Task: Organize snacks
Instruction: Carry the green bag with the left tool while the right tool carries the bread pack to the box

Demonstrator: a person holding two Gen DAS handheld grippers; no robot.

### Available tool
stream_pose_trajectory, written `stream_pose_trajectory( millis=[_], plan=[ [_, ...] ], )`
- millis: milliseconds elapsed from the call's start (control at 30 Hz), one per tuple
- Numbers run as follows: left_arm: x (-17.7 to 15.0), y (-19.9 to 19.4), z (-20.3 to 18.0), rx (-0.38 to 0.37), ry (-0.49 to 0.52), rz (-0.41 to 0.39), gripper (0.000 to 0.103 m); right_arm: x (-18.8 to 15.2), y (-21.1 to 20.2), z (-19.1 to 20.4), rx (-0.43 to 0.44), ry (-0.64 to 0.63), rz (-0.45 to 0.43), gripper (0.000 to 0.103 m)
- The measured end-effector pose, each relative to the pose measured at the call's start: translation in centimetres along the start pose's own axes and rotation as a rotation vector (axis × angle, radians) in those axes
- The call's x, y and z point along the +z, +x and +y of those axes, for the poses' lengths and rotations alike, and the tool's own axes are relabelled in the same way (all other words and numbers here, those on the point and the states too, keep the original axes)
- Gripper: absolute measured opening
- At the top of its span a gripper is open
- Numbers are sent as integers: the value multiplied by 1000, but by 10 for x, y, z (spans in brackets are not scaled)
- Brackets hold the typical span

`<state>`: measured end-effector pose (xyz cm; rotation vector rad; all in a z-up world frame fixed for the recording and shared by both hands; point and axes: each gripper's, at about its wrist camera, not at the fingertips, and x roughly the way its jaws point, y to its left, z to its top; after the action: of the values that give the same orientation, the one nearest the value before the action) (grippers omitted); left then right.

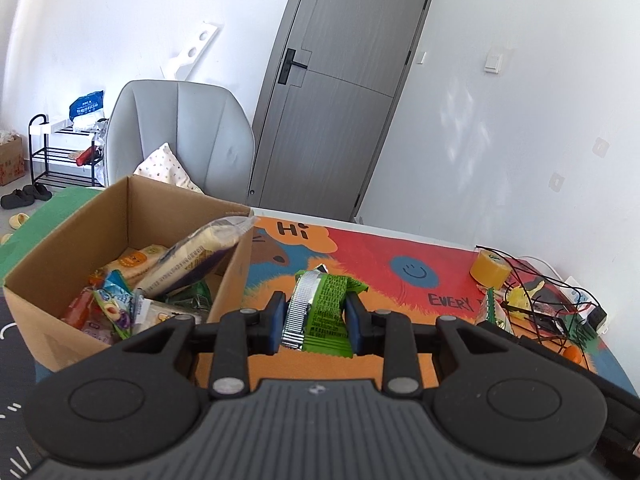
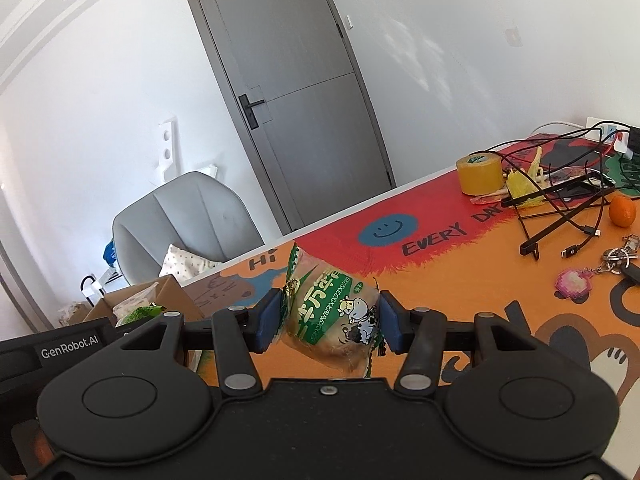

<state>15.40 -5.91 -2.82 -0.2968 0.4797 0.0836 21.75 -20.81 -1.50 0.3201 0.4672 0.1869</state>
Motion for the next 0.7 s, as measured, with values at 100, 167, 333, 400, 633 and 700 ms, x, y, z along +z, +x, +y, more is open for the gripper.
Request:
stream_pose_trajectory(
  millis=[100,167,333,400,633,700],
  plan=[
    [2,-6,4,1,-3,-8,30,1,-4,4,12,-8,-7,52],
    [4,-10,8,3,-6,-15,30,2,-5,8,22,-12,-10,52],
    [10,-17,20,14,-17,-33,30,3,-7,20,46,-29,-17,52],
    [14,-19,26,20,-22,-40,30,4,-6,25,56,-37,-18,52],
    [23,-23,52,44,-44,-53,30,4,0,49,92,-69,-17,52],
    [26,-23,59,50,-50,-55,30,4,2,57,104,-79,-16,52]
  ],
)
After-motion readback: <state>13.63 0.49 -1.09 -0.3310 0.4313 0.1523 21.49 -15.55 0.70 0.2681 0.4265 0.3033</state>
